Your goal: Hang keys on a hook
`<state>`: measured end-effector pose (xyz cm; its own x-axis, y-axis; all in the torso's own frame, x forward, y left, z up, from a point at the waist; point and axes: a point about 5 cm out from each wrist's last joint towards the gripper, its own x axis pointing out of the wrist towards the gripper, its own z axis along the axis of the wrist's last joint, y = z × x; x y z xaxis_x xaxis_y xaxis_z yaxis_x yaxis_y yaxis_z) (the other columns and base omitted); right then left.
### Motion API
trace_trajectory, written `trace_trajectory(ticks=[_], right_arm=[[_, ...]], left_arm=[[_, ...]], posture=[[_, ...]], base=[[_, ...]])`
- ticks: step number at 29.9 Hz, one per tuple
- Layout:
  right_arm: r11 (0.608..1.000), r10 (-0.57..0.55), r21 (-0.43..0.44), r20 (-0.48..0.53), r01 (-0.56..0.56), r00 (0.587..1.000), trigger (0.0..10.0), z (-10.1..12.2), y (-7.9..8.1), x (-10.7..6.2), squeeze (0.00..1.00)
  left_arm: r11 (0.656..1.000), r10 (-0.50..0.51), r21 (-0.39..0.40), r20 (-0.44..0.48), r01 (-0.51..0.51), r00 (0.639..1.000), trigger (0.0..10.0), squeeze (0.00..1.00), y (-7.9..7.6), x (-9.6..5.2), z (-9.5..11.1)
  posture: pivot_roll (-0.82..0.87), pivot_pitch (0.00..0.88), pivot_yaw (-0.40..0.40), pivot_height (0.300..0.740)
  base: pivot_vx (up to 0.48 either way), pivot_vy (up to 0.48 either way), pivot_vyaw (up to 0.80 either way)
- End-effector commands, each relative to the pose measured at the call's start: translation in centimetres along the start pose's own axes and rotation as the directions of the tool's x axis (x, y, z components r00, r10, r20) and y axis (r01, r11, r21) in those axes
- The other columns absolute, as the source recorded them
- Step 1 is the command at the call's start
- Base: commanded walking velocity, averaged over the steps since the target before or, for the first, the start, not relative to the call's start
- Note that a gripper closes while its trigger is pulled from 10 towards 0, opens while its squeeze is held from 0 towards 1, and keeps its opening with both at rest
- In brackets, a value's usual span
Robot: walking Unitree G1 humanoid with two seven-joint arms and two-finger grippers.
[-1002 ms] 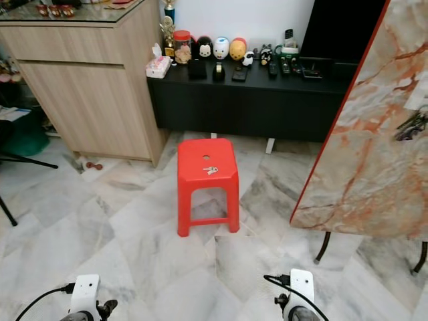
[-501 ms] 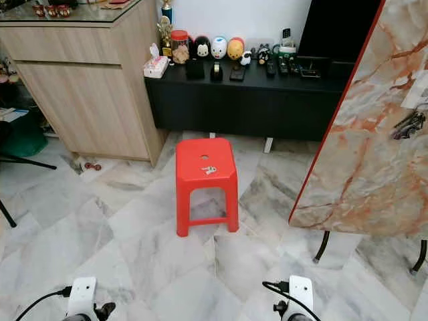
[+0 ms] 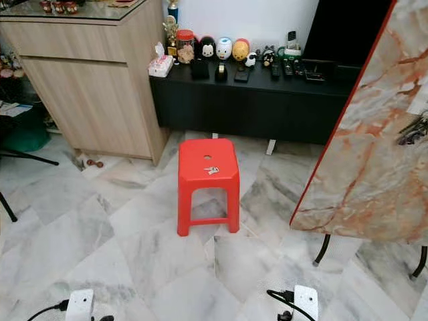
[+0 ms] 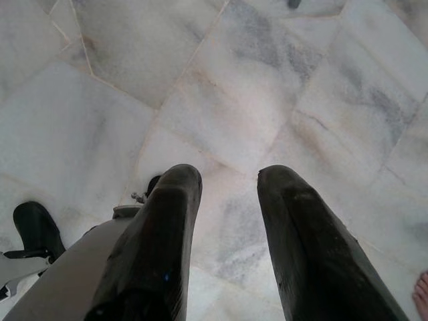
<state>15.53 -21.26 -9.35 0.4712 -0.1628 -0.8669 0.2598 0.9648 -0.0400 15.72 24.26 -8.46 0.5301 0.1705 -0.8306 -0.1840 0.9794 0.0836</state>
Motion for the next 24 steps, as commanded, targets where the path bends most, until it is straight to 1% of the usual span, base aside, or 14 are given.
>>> trace_trajectory(ticks=[1,3,7,10,15,21,24], right_arm=[[1.000,0.000,0.014,0.012,0.000,1.000,10.0,0.23,0.00,0.01,0.00],[1.000,0.011,-0.002,0.013,-0.011,1.000,10.0,0.12,0.18,0.00,0.00],[1.000,0.009,0.006,0.009,-0.009,1.000,10.0,-0.04,0.01,-0.02,0.00],[1.000,0.015,-0.004,0.002,-0.015,1.000,10.0,-0.17,0.06,-0.04,0.00],[1.000,0.018,-0.005,-0.001,-0.018,1.000,10.0,-0.10,0.25,-0.01,0.00],[1.000,0.025,0.007,0.010,-0.025,1.000,10.0,0.01,0.35,-0.01,0.00],[1.000,0.023,-0.008,0.003,-0.023,1.000,10.0,-0.22,0.14,-0.04,0.00]], left_arm=[[1.000,-0.007,0.002,-0.006,0.007,1.000,10.0,0.00,-0.24,-0.01,-0.21],[1.000,-0.010,0.006,-0.001,0.010,1.000,10.0,0.00,-0.18,-0.04,-0.24],[1.000,-0.014,0.017,-0.003,0.014,1.000,10.0,0.00,-0.11,-0.07,-0.33],[0.999,-0.019,0.028,0.002,0.019,1.000,10.0,0.00,-0.02,-0.08,-0.28],[1.000,-0.016,0.019,-0.003,0.016,1.000,10.0,0.00,0.16,-0.13,-0.47],[0.999,-0.017,0.039,-0.014,0.018,1.000,10.0,0.00,0.23,-0.15,-0.59],[0.999,-0.015,0.032,-0.014,0.016,1.000,10.0,0.00,0.18,-0.17,-0.70]], posture=[[-0.02,0.000,-0.071,0.740],[-0.04,0.003,-0.060,0.740],[-0.04,0.009,-0.054,0.740],[-0.04,0.026,-0.056,0.740],[-0.04,0.028,-0.048,0.740],[-0.04,0.037,-0.046,0.740],[-0.03,0.035,-0.053,0.740]], base=[[0.000,0.000,0.00],[0.000,0.000,0.00],[0.000,0.000,0.00],[0.000,0.000,0.00],[0.000,0.000,0.00],[0.000,0.285,0.00],[0.000,0.284,0.00]])
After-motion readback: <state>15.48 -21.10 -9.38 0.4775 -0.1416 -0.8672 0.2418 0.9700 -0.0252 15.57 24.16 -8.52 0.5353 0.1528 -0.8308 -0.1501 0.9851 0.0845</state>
